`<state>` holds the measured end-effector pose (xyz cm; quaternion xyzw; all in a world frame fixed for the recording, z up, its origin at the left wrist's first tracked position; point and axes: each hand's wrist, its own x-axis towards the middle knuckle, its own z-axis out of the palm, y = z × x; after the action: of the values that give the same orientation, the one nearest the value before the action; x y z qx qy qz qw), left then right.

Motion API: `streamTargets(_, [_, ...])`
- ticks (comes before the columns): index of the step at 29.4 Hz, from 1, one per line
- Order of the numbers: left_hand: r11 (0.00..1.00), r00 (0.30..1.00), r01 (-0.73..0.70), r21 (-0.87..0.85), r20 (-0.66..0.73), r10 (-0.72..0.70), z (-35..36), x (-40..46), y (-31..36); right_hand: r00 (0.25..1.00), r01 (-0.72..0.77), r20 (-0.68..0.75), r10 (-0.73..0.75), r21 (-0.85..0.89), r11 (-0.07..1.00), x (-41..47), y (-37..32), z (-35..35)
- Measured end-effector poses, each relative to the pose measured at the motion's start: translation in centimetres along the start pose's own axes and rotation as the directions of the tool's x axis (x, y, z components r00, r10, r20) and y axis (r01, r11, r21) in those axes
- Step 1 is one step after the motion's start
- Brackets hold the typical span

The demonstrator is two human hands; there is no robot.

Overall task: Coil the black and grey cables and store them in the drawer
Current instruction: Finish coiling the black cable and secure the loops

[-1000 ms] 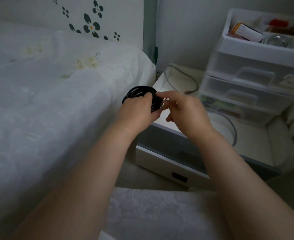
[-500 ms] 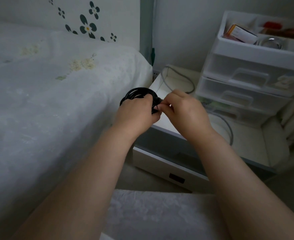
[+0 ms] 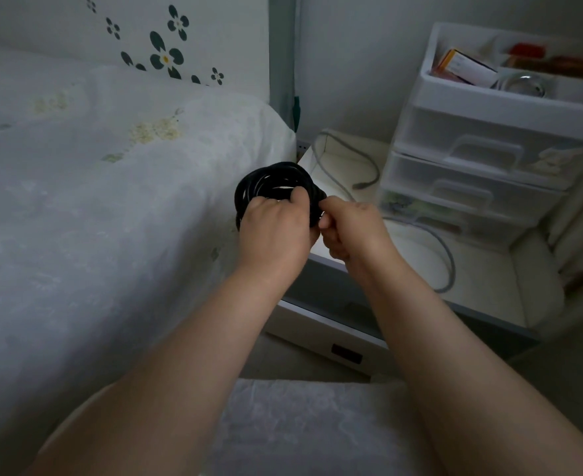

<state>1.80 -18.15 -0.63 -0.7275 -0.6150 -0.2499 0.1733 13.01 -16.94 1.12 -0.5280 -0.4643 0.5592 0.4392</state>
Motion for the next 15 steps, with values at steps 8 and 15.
streamTargets(8, [0.936,0.935,0.283,-0.21,0.277,-0.221,-0.5,0.8,-1.2,0.856,0.517,0.218,-0.469,-0.366,0.773,-0.5,-0.7,-2.2])
streamTargets(15, [0.926,0.905,0.276,-0.257,0.395,-0.16,0.0,1.1,-1.4,0.637,0.628,0.343,-0.69,-0.749,0.208,0.4,-0.1,-2.5])
